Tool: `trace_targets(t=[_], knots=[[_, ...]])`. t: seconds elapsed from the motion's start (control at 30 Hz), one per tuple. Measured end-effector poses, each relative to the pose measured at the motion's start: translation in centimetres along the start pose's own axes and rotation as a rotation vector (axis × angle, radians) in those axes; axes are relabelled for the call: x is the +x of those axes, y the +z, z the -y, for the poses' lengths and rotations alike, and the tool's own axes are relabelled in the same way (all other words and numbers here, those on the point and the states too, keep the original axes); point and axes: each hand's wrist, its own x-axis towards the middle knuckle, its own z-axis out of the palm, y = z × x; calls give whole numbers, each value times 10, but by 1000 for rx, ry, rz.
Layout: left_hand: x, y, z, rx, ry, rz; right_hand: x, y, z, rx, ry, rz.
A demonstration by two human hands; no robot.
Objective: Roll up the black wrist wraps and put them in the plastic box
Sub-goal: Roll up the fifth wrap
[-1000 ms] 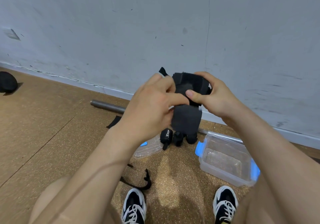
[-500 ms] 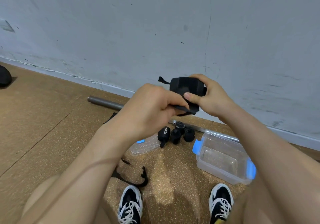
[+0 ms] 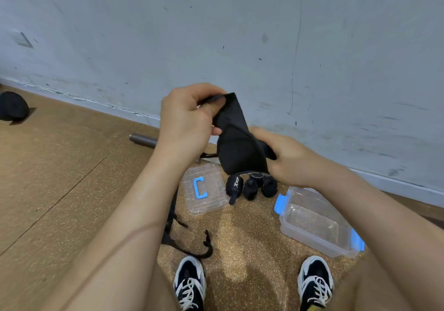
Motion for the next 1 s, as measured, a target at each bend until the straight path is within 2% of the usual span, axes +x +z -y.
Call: trace_targets(t=[0.07, 0.17, 0.3, 0.4, 0.57, 0.7, 1.0], knots=[[3, 6, 6, 69, -26, 55, -5, 2, 2, -20, -9, 33], [1, 10, 6, 125, -56, 265, -8, 1, 0, -39, 6, -34], [-5, -3, 3, -80, -102, 524, -9, -15, -6, 52, 2, -197], [-6, -14, 9, -112, -101, 635, -9, -23, -7, 144, 8, -289], [1, -24, 23, -141, -87, 443, -8, -27, 3, 336, 14, -394], [-5, -5, 42, 97, -172, 442, -7, -25, 8, 546, 57, -397], [3, 17, 41, 504, 689, 80, -11, -37, 3, 1070, 196, -206]])
